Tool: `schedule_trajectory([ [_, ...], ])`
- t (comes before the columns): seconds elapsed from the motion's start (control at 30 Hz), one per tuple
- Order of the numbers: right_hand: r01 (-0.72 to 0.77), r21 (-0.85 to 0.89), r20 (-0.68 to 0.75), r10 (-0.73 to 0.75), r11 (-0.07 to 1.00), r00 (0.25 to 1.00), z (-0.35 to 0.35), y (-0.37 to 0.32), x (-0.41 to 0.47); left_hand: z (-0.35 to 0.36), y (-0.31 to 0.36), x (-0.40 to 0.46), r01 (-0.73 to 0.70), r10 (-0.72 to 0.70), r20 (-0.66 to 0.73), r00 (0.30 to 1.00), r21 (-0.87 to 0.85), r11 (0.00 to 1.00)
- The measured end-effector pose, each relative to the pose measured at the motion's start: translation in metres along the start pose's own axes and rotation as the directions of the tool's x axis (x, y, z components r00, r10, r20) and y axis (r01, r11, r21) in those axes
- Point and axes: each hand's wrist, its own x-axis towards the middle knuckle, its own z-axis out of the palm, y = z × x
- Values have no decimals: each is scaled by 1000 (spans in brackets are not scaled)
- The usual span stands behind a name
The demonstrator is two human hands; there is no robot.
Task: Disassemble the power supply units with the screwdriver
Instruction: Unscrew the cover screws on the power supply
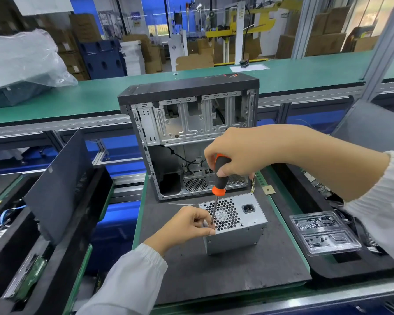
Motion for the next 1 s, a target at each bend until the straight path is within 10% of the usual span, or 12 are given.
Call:
schedule_trajectory([
  [0.53, -157, -110, -137, 141, 981, 980, 10, 33, -12, 6, 12, 3, 25, -32, 5, 999, 515, 857],
  [0.77, -195, -32, -156, 188, 980, 970, 19, 51, -11, 3, 29, 15, 158, -178, -150, 973, -134, 978],
  [1.0, -223, -44, -147, 214, 974, 966, 24, 58, -12, 6, 43, 45, 325, -382, 107, 918, -756, 568],
])
